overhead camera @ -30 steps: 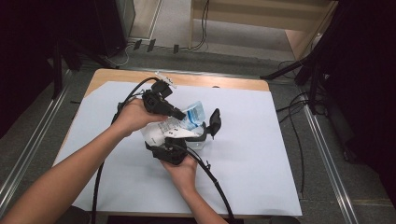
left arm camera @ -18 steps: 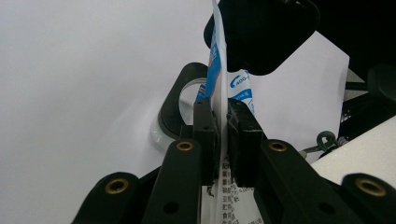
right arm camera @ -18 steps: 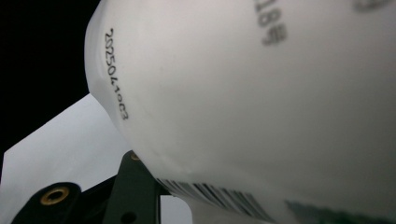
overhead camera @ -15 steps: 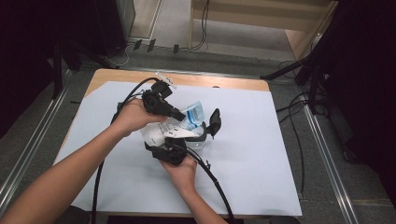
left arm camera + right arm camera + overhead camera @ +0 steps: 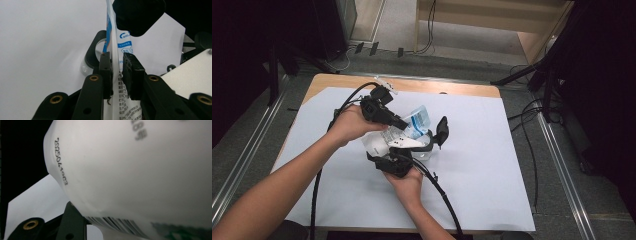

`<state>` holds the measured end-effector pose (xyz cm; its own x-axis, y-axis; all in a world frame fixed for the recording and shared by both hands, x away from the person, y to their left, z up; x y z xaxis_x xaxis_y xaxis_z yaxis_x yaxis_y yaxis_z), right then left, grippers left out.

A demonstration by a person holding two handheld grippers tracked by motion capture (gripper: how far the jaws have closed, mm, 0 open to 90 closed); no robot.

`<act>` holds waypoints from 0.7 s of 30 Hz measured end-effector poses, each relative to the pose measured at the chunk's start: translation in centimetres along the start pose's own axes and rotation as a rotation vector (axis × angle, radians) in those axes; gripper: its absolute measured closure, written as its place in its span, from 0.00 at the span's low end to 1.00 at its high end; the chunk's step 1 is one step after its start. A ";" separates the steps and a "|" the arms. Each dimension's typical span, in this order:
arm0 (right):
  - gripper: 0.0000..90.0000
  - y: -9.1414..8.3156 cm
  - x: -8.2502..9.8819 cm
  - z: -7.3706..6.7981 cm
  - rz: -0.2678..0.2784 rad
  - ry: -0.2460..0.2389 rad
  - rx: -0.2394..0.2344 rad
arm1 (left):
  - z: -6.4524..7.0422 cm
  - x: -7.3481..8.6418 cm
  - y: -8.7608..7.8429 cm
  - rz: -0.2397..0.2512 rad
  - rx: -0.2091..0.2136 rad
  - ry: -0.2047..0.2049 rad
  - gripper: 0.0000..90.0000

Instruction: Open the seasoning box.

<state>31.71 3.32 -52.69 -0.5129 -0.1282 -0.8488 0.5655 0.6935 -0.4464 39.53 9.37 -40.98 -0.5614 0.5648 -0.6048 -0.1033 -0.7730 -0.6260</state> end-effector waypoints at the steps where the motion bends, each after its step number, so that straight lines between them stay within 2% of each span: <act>1: 0.69 0.0 0.0 0.0 0.000 0.004 -0.001 | 0.0 0.0 0.0 0.000 0.000 0.000 0.88; 5: 0.69 -0.1 -0.1 0.0 0.009 0.015 -0.005 | 0.1 -0.1 0.1 0.005 -0.006 -0.003 0.89; 10: 0.69 0.0 -0.2 0.0 0.012 0.055 -0.023 | -0.2 -0.2 0.5 0.000 0.003 -0.010 0.91; 21: 0.68 0.2 -0.3 0.1 0.010 0.066 -0.028 | -0.5 -0.3 0.8 -0.018 0.014 -0.022 0.93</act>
<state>32.02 3.48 -52.56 -0.5490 -0.0750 -0.8325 0.5530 0.7142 -0.4290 40.01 8.78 -41.54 -0.5772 0.5725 -0.5823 -0.1249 -0.7665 -0.6299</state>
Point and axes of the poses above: each handheld gripper's, and its own axes: y roughly forward along the jaws, x roughly out of its underside, z roughly to its right, the point moved 4 cm from there along y, roughly forward along the jaws, and after that the axes turned 13 degrees about x, right-handed, at the moved point
